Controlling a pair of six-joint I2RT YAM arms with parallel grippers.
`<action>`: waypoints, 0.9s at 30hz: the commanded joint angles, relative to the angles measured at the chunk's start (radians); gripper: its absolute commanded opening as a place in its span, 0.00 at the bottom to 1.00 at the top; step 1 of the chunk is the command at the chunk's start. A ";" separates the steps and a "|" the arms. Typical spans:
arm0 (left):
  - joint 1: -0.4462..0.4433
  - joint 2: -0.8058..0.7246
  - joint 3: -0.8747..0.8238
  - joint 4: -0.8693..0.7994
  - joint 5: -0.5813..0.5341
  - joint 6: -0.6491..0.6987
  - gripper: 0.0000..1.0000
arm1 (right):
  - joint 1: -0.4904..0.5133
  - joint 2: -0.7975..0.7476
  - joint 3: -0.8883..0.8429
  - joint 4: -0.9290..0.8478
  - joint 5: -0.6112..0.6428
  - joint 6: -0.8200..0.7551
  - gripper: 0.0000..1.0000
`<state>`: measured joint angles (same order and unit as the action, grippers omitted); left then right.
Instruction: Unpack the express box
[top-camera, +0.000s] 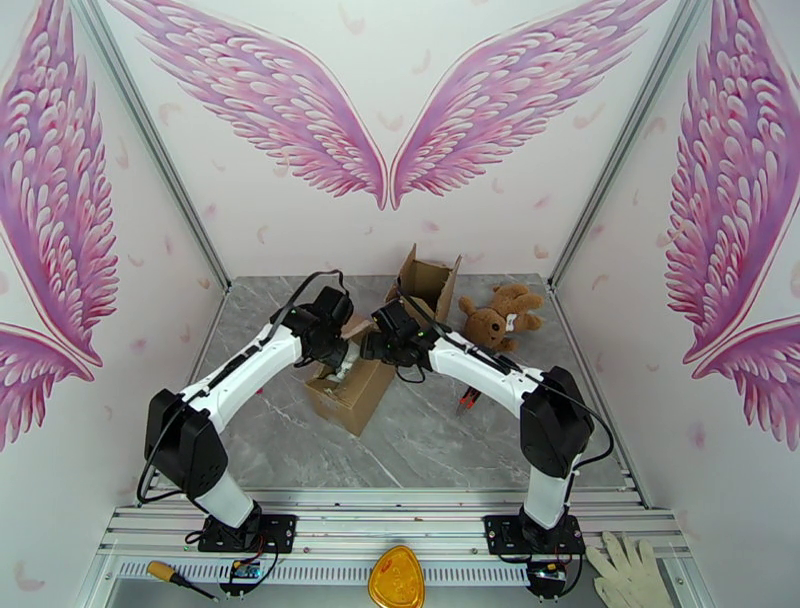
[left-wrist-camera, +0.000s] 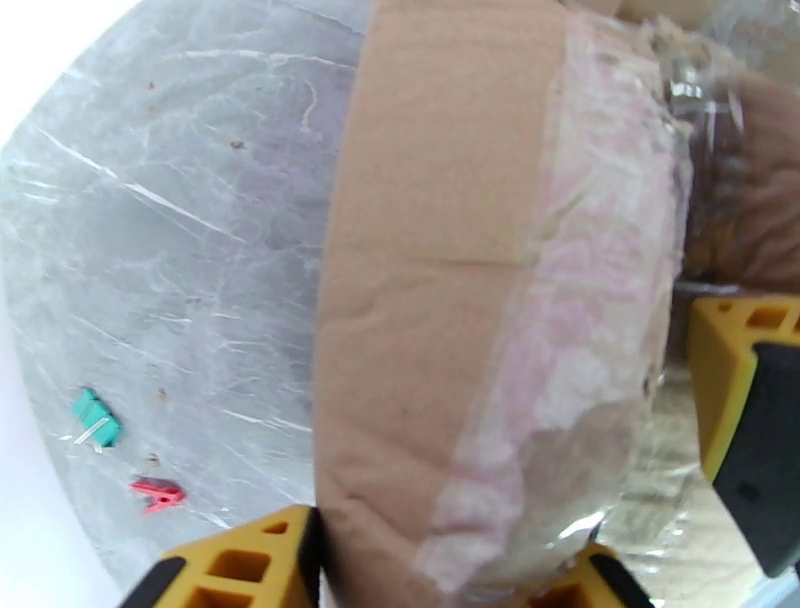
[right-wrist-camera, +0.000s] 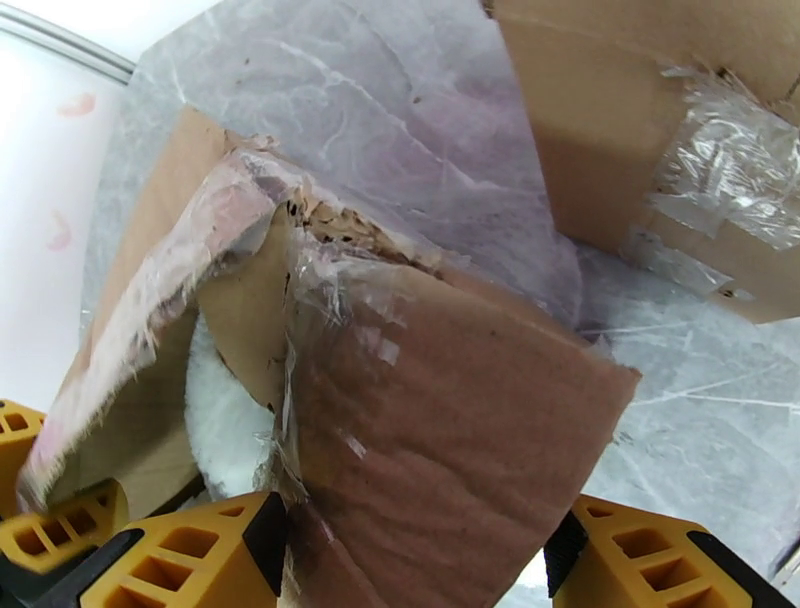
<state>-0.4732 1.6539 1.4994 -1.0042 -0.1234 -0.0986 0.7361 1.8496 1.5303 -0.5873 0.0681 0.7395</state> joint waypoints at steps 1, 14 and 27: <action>0.066 -0.023 0.031 0.001 0.177 -0.050 0.31 | 0.002 0.034 -0.040 -0.089 0.021 -0.026 0.71; 0.009 0.022 0.065 0.006 0.123 -0.022 0.37 | 0.002 -0.003 -0.053 -0.018 0.000 -0.053 0.70; 0.110 -0.050 -0.005 0.102 0.344 -0.237 0.07 | 0.018 -0.070 0.160 -0.277 0.128 -0.043 0.83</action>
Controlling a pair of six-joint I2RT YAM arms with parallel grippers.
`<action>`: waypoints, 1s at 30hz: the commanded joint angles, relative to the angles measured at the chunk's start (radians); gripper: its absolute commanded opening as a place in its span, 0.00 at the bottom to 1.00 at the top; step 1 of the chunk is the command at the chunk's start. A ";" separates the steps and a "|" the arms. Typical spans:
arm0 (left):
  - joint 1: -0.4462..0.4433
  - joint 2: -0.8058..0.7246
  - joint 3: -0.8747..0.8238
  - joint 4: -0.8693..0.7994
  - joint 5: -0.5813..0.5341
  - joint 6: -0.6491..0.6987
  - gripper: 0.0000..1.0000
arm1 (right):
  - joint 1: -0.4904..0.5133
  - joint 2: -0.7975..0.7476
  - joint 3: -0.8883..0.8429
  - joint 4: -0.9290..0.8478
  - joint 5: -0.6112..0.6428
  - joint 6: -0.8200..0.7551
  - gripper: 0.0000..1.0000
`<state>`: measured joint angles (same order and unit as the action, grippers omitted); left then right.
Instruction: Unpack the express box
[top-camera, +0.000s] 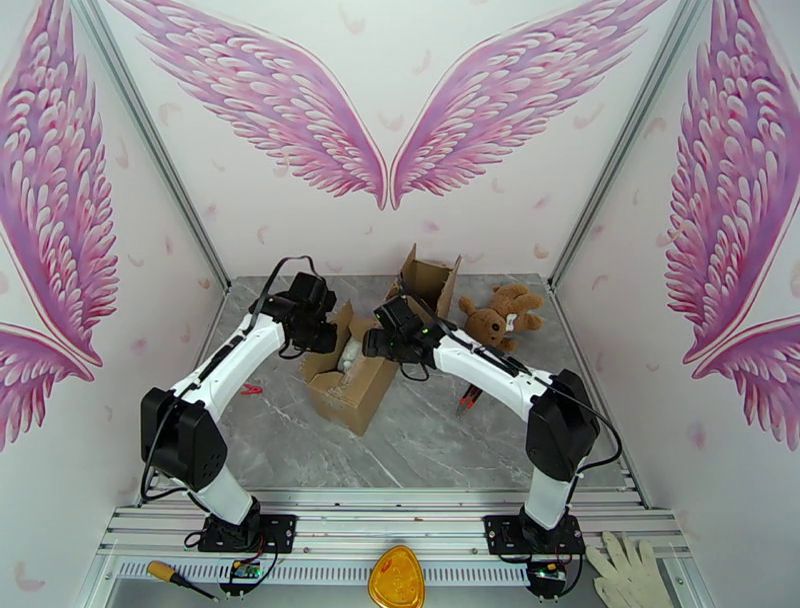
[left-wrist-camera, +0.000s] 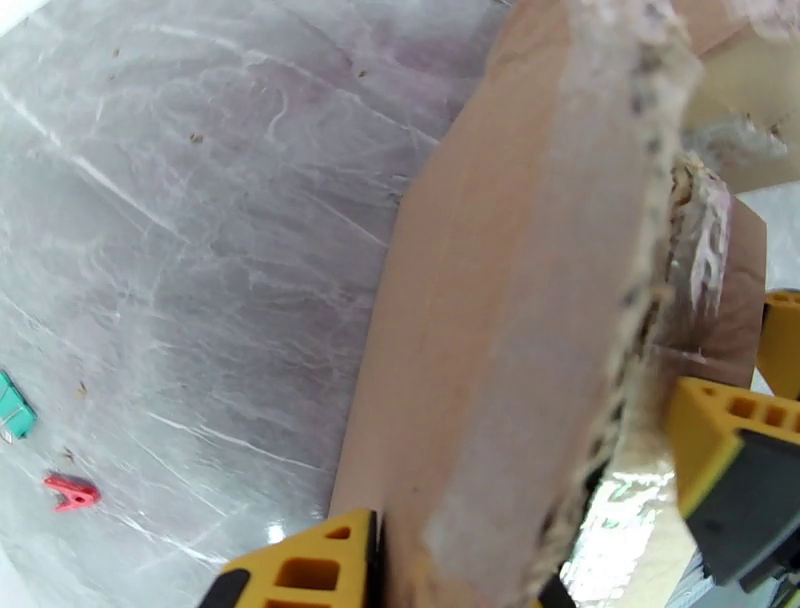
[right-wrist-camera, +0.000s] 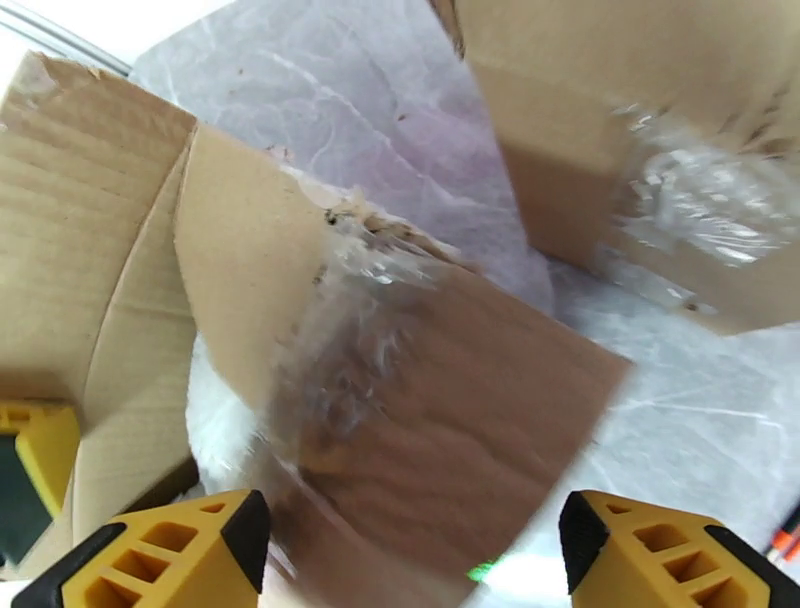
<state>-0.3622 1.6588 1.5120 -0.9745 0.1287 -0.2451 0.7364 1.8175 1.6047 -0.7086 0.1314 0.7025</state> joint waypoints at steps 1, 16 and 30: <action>-0.001 -0.065 -0.024 0.088 0.105 -0.117 0.04 | 0.025 -0.026 0.125 -0.196 0.078 -0.005 0.84; -0.064 -0.225 -0.139 0.242 -0.024 -0.296 0.00 | 0.137 0.208 0.468 -0.536 0.265 -0.015 0.78; -0.028 -0.240 -0.149 0.207 -0.031 -0.184 0.00 | 0.033 -0.059 0.141 -0.332 0.193 -0.067 0.60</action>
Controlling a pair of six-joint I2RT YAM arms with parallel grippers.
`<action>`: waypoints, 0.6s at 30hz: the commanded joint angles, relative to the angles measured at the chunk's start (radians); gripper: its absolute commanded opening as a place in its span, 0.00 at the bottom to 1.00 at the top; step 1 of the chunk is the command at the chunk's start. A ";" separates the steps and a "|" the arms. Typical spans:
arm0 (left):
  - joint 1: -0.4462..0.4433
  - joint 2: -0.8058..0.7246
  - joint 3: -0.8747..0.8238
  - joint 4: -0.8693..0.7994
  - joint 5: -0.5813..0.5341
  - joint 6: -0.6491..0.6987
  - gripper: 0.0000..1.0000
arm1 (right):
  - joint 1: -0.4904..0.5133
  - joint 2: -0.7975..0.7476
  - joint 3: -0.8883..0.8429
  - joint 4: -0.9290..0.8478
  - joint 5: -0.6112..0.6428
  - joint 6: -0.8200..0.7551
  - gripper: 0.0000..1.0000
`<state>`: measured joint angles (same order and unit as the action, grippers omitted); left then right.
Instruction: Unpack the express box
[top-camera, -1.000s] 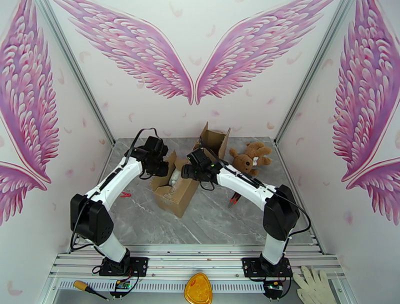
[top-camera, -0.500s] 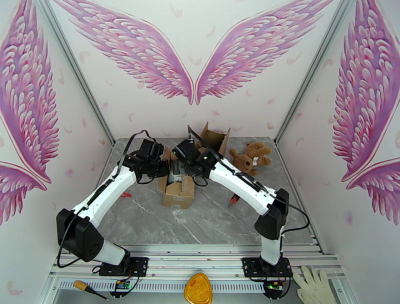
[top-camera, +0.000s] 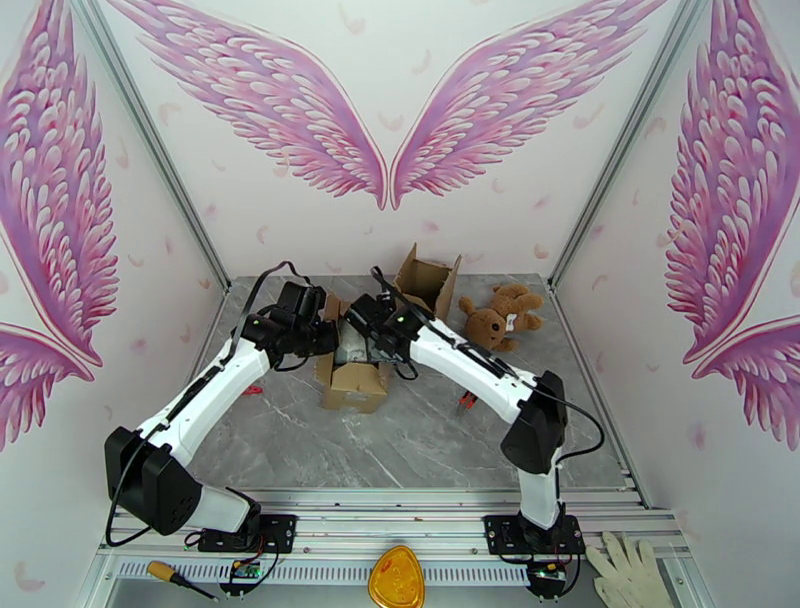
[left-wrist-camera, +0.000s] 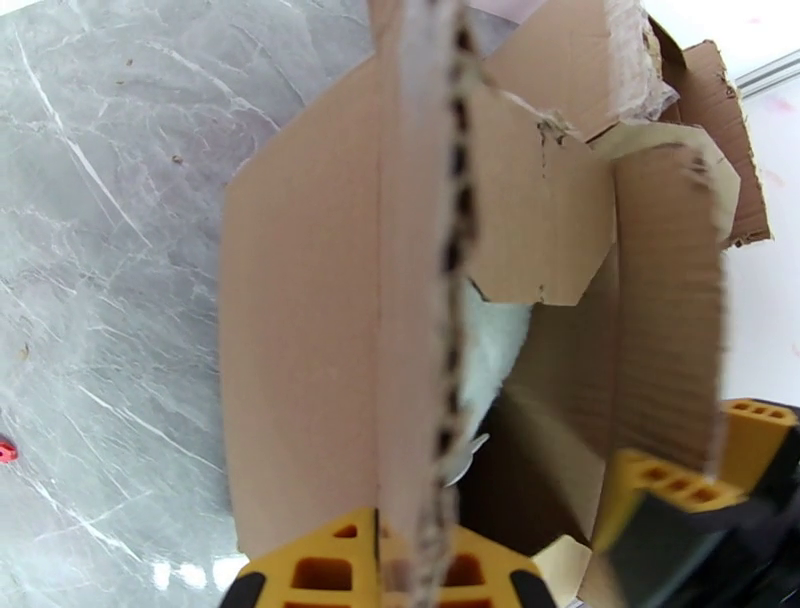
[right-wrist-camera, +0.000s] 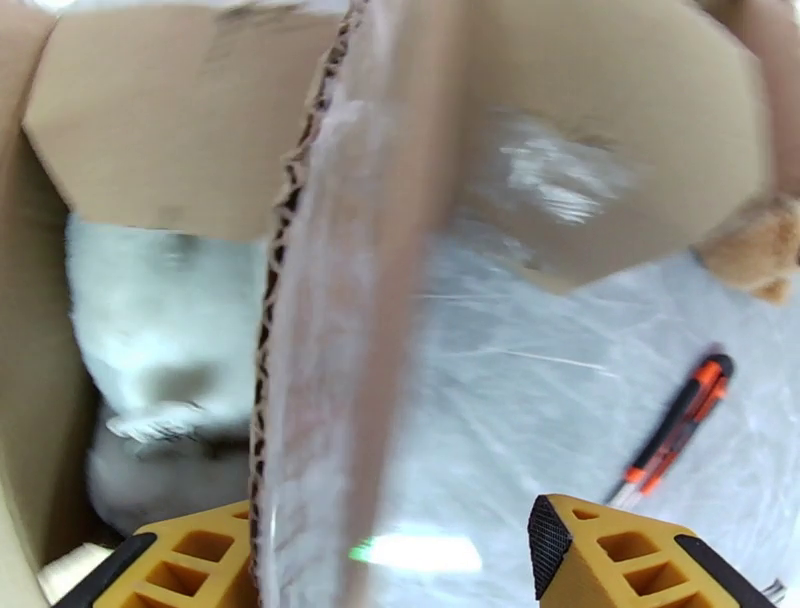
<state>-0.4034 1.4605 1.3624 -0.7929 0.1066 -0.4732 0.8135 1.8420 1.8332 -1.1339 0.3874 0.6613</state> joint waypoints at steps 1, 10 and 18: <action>0.017 -0.042 0.001 0.026 -0.004 0.049 0.00 | -0.065 -0.111 -0.140 0.136 -0.109 -0.012 0.59; 0.015 -0.049 0.003 0.059 0.039 0.022 0.00 | -0.119 -0.251 -0.306 0.340 -0.265 -0.017 0.44; -0.023 -0.077 0.003 0.075 -0.022 -0.003 0.00 | 0.018 -0.260 -0.096 0.300 -0.028 -0.083 0.44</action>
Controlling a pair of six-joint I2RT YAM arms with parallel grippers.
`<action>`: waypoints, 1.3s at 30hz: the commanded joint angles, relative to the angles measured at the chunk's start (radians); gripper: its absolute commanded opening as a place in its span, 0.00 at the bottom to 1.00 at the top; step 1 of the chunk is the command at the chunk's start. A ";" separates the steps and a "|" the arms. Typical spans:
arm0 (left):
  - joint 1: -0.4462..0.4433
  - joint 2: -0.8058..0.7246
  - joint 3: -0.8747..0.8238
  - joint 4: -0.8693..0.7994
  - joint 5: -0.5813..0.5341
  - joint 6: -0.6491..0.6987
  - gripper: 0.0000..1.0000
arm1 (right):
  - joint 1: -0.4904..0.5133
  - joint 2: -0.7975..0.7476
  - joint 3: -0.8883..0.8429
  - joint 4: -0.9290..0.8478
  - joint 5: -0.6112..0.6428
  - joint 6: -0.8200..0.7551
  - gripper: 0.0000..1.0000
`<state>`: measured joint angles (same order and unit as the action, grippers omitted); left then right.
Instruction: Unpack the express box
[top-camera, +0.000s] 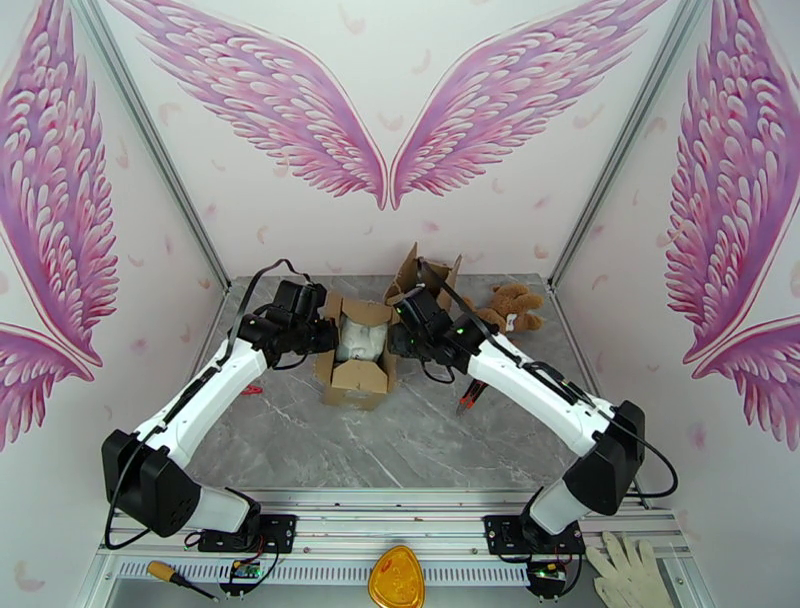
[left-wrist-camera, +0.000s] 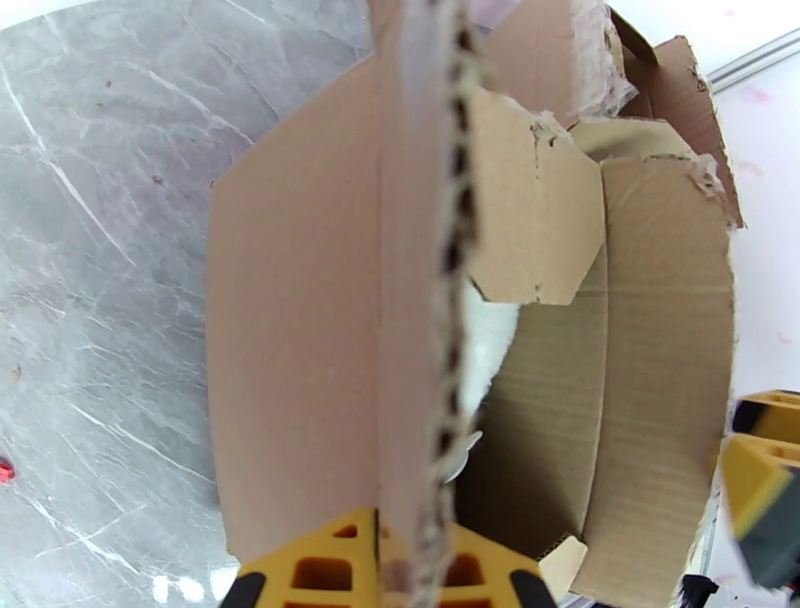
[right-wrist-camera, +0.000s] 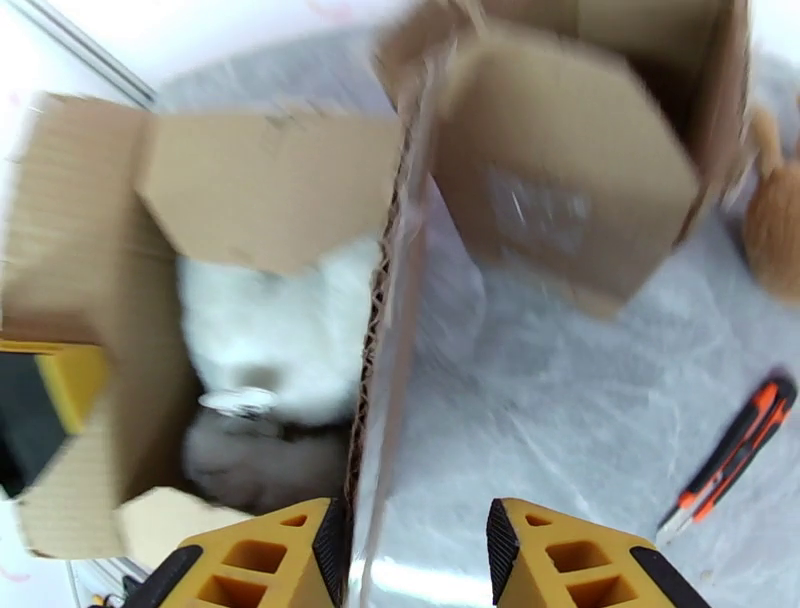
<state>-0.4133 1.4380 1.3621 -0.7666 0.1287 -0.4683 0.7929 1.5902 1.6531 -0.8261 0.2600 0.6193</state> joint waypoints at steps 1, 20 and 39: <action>-0.020 -0.057 0.003 0.048 -0.057 -0.009 0.00 | 0.054 0.016 0.124 -0.026 0.105 -0.046 0.44; -0.087 -0.100 -0.031 0.145 -0.034 0.096 0.00 | 0.028 0.294 0.134 0.010 -0.118 0.019 0.66; -0.047 -0.074 -0.240 0.362 0.123 0.110 0.00 | 0.015 0.411 -0.057 0.383 -0.376 0.050 0.52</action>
<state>-0.4686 1.3521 1.1748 -0.4641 0.2153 -0.3805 0.7876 1.9614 1.6356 -0.5327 -0.0093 0.6838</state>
